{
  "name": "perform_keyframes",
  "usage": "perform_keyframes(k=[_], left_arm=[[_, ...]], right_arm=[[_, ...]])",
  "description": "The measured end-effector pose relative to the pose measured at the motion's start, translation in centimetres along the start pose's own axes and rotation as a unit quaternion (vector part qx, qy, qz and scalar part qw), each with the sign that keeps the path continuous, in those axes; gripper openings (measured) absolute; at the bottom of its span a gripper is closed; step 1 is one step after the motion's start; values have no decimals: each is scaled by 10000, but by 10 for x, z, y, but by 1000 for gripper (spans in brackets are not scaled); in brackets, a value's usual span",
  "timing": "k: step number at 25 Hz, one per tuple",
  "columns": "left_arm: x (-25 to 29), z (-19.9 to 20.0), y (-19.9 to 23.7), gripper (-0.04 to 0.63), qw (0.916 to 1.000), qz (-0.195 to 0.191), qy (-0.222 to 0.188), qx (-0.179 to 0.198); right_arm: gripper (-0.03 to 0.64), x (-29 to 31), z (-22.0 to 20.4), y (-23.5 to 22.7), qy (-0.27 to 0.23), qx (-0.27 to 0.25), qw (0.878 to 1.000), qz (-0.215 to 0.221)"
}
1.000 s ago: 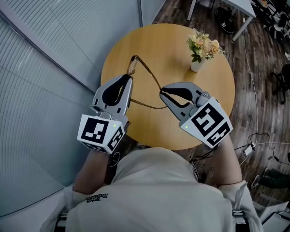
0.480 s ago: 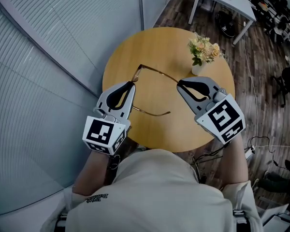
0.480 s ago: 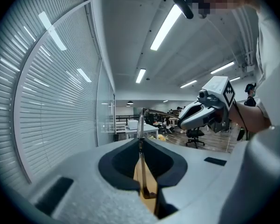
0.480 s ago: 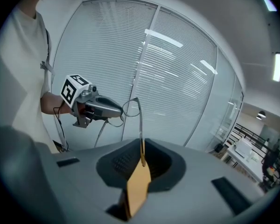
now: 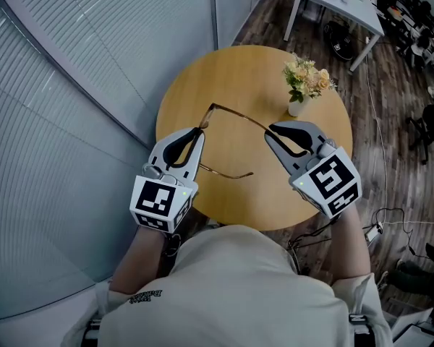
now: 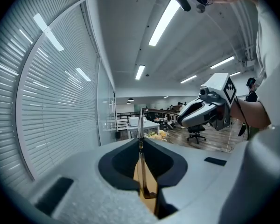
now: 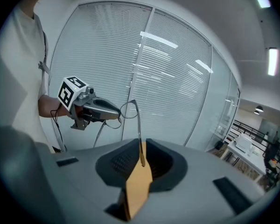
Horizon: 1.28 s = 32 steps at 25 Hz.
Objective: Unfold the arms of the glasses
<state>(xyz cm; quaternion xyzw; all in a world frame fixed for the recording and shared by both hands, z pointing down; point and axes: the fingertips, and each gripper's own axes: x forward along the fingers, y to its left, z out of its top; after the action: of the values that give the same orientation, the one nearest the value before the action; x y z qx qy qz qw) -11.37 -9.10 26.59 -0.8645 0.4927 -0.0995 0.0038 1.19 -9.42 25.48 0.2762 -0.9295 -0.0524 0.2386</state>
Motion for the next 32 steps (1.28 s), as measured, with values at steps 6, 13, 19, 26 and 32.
perform_keyframes(k=[6,13,19,26,32], left_arm=[[-1,7,16,41,9995,303,-62,118],[-10,48,49,41,9960,731,-423,300],[-31,88,64,41,9899,968,-915,484],[-59,122,81,41,9804,1282,-1338,664],[-68,123,85,41,9771,1389,-1337,904]], right_arm=[[46,2,0,2,-182,202,9996,-72],[46,-14,40,-20,-976,495,9932,-386],[46,-56,82,-46,-1924,797,9724,-1051],[44,-93,111,-58,-2640,984,9480,-1478],[44,-96,107,-52,-2538,788,9492,-1684]])
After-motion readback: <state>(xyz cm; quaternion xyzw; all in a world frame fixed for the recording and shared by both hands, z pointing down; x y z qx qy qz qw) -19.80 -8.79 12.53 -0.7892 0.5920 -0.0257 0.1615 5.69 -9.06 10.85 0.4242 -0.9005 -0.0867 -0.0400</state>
